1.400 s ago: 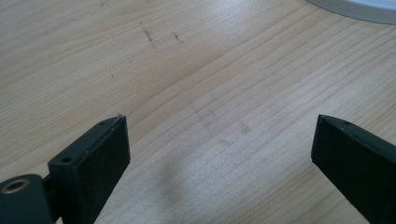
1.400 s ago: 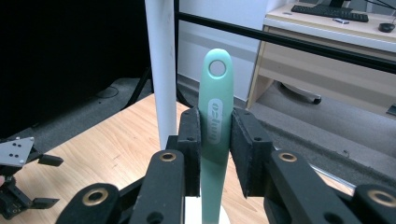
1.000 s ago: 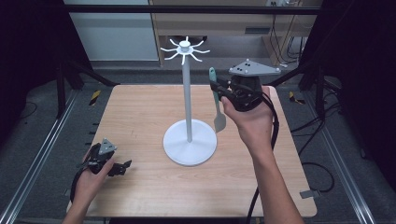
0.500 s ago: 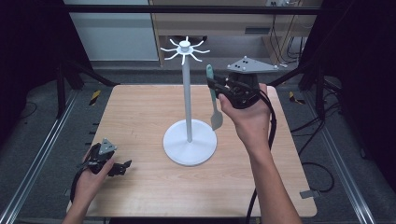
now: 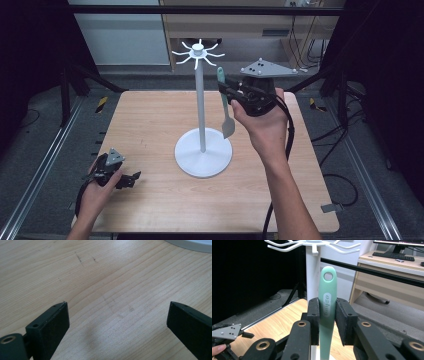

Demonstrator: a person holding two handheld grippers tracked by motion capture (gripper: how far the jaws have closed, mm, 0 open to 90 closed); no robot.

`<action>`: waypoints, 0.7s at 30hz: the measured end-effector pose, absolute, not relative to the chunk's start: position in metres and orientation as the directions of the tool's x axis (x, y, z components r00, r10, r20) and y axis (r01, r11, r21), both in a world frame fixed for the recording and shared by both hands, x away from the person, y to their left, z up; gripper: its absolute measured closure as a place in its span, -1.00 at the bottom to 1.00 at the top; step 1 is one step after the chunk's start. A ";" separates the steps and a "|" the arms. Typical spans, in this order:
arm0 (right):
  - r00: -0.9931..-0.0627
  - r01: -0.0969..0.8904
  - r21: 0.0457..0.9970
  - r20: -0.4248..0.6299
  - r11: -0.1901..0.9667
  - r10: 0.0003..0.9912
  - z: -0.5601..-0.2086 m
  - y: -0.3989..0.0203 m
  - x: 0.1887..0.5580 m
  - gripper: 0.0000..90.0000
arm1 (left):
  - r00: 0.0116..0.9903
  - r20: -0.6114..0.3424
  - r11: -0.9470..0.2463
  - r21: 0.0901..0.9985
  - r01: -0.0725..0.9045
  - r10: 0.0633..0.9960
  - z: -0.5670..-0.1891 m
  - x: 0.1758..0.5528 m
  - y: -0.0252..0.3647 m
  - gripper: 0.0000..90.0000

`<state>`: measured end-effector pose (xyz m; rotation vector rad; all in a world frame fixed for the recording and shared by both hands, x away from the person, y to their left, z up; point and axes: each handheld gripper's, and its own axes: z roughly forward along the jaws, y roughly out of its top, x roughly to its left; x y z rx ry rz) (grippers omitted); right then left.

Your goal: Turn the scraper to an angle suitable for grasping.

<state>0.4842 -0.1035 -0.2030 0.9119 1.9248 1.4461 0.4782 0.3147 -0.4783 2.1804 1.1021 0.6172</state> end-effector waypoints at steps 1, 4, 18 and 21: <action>-0.613 0.186 0.965 -0.033 0.184 0.790 -0.203 -0.104 0.484 0.65 | 0.544 0.129 -0.466 0.698 0.544 0.829 -0.478 0.478 0.315 -0.91; -0.612 0.184 0.966 -0.031 0.180 0.790 -0.203 -0.105 0.483 0.65 | 0.544 0.129 -0.465 0.698 0.544 0.829 -0.478 0.478 0.315 -0.91; -0.615 0.168 0.971 -0.032 0.171 0.788 -0.197 -0.108 0.477 0.65 | 0.547 0.130 -0.469 0.696 0.544 0.827 -0.478 0.478 0.315 -0.91; -0.609 0.158 0.973 -0.037 0.167 0.793 -0.196 -0.109 0.476 0.65 | 0.545 0.129 -0.467 0.698 0.544 0.828 -0.478 0.478 0.315 -0.91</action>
